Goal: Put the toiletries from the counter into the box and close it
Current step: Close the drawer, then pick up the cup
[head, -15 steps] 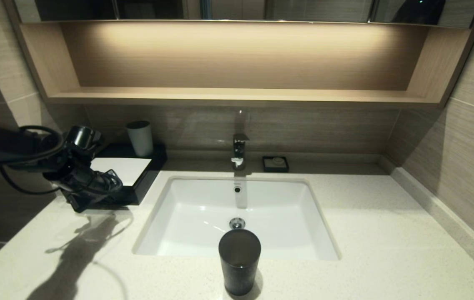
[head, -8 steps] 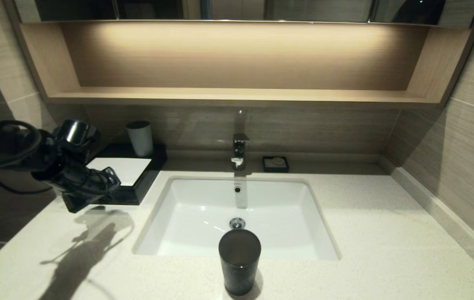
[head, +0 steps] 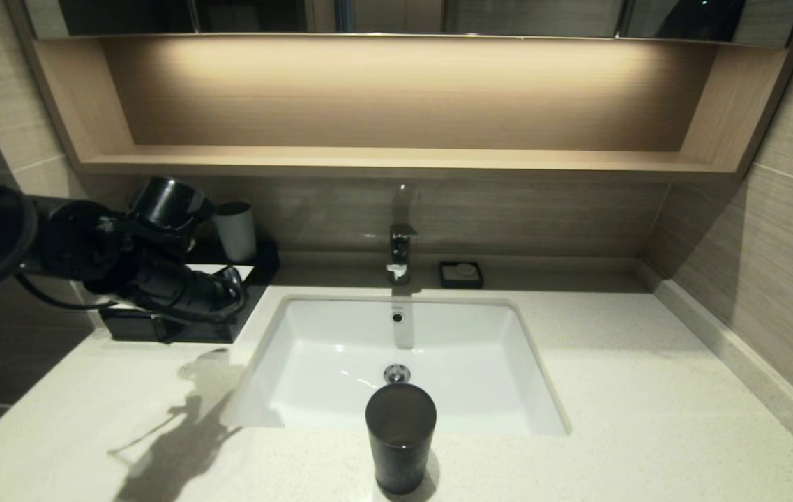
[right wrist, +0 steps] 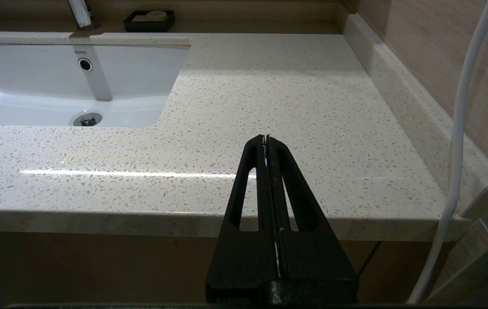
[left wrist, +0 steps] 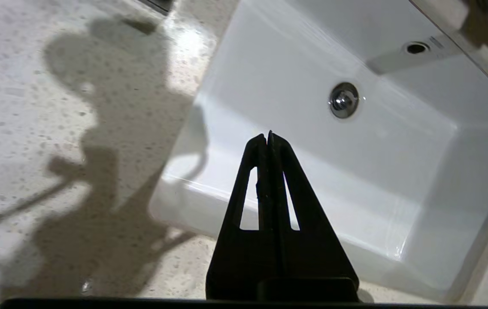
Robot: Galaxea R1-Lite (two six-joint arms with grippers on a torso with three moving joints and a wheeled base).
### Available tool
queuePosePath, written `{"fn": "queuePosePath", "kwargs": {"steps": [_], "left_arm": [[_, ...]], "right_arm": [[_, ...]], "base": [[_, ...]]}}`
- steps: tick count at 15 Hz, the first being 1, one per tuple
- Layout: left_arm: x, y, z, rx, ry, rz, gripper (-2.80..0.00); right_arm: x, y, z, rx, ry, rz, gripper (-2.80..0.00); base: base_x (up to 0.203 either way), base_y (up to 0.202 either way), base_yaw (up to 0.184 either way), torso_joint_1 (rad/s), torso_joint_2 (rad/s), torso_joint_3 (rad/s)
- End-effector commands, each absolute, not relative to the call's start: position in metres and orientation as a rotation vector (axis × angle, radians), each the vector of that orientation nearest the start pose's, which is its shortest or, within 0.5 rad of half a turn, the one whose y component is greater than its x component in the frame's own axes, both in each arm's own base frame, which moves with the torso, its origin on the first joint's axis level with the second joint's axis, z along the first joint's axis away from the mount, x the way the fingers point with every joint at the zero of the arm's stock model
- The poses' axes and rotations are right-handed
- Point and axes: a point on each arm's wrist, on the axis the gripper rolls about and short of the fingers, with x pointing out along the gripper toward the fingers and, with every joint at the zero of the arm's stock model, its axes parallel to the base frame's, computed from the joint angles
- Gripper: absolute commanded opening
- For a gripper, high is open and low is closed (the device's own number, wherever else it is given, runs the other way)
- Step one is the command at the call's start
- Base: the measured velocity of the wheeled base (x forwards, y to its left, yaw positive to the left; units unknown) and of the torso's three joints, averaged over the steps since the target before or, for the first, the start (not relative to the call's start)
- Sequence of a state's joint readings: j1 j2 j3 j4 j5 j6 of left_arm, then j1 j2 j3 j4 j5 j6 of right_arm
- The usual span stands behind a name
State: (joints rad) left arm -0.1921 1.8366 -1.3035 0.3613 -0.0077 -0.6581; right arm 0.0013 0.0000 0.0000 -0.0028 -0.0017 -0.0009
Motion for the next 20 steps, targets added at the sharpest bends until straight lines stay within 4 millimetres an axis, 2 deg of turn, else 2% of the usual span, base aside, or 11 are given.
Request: {"fn": "queuePosePath", "kwargs": {"steps": [1, 5, 8, 12, 17, 20], "left_arm": [[0.321, -0.089, 0.193, -0.505, 0.91, 0.035, -2.8], [0.309, -0.117, 0.2, -0.471, 0.924, -0.047, -2.8], [0.296, -0.129, 0.209, -0.447, 0.937, -0.093, -2.8], [0.282, -0.138, 0.228, -0.429, 0.946, -0.132, -2.8], [0.27, -0.142, 0.266, -0.421, 0.967, -0.148, -2.8], [0.259, -0.15, 0.27, -0.38, 1.039, -0.154, -2.8]], "right_arm": [[-0.023, 0.0, 0.075, -0.002, -0.002, 0.0, -2.8], [-0.023, 0.0, 0.075, -0.002, -0.002, 0.0, -2.8], [-0.023, 0.0, 0.075, -0.002, -0.002, 0.0, -2.8], [-0.023, 0.0, 0.075, -0.002, -0.002, 0.0, -2.8], [-0.023, 0.0, 0.076, -0.002, -0.002, 0.0, -2.8], [-0.023, 0.0, 0.075, -0.002, -0.002, 0.0, -2.8]], "base": [[0.0, 0.0, 0.0, 0.0, 0.0, 0.0], [0.0, 0.0, 0.0, 0.0, 0.0, 0.0], [0.0, 0.0, 0.0, 0.0, 0.0, 0.0], [0.0, 0.0, 0.0, 0.0, 0.0, 0.0], [0.0, 0.0, 0.0, 0.0, 0.0, 0.0], [0.0, 0.0, 0.0, 0.0, 0.0, 0.0]]}}
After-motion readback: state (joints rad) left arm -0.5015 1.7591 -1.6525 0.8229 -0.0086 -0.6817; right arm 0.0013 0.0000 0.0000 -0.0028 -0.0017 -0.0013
